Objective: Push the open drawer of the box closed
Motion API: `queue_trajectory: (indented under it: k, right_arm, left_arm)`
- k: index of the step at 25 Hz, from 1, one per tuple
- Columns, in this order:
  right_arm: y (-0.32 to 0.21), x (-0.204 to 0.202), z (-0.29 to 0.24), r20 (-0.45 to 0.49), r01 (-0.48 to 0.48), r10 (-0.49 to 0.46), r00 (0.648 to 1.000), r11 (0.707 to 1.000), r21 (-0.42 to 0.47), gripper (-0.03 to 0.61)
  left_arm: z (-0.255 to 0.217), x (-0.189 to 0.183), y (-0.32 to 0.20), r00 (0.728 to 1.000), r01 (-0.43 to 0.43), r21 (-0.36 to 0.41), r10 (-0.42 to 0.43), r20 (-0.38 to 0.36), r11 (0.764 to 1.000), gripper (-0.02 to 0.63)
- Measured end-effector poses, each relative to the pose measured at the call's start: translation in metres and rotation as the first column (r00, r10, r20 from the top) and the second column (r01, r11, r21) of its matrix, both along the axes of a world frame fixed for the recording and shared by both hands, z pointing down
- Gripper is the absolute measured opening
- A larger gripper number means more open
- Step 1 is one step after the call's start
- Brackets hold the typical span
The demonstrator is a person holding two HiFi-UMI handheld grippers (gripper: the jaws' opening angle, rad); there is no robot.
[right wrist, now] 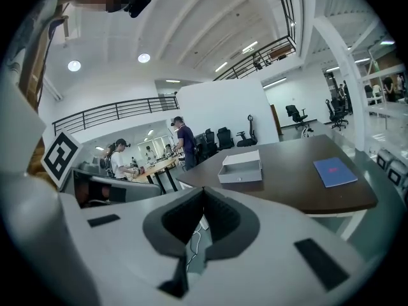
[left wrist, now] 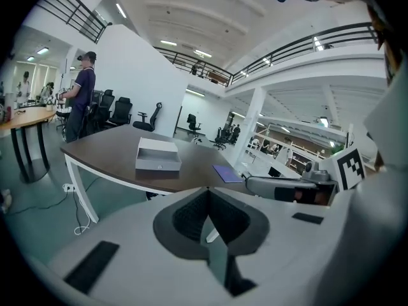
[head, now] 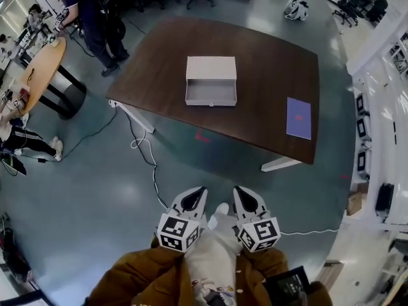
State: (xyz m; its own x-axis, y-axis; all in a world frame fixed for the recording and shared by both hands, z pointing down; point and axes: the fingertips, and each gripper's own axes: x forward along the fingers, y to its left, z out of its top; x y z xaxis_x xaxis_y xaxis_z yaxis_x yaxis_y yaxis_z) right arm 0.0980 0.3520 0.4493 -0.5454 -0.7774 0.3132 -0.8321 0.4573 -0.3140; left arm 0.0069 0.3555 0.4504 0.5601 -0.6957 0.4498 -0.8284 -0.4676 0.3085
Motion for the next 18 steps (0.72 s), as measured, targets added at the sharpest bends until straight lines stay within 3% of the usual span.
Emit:
queue_trajectory:
  k: [4, 12, 18]
  right_arm:
    - [-0.014, 0.014, 0.010, 0.020, 0.018, -0.017, 1.000, 0.999, -0.031, 0.006]
    - [-0.110, -0.012, 0.018, -0.002, 0.013, -0.013, 1.000, 0.998, -0.055, 0.006]
    - [-0.192, -0.053, 0.033, -0.032, 0.007, -0.010, 0.999, 0.997, -0.076, 0.006]
  left_arm:
    - [0.007, 0.017, -0.019, 1.000, -0.001, -0.024, 0.001, -0.003, 1.000, 0.005]
    - [0.015, -0.009, -0.122, 0.999, 0.003, -0.029, -0.005, -0.044, 1.000, 0.005]
    - [0.014, -0.044, -0.212, 0.998, -0.050, -0.033, 0.048, -0.044, 0.998, 0.005]
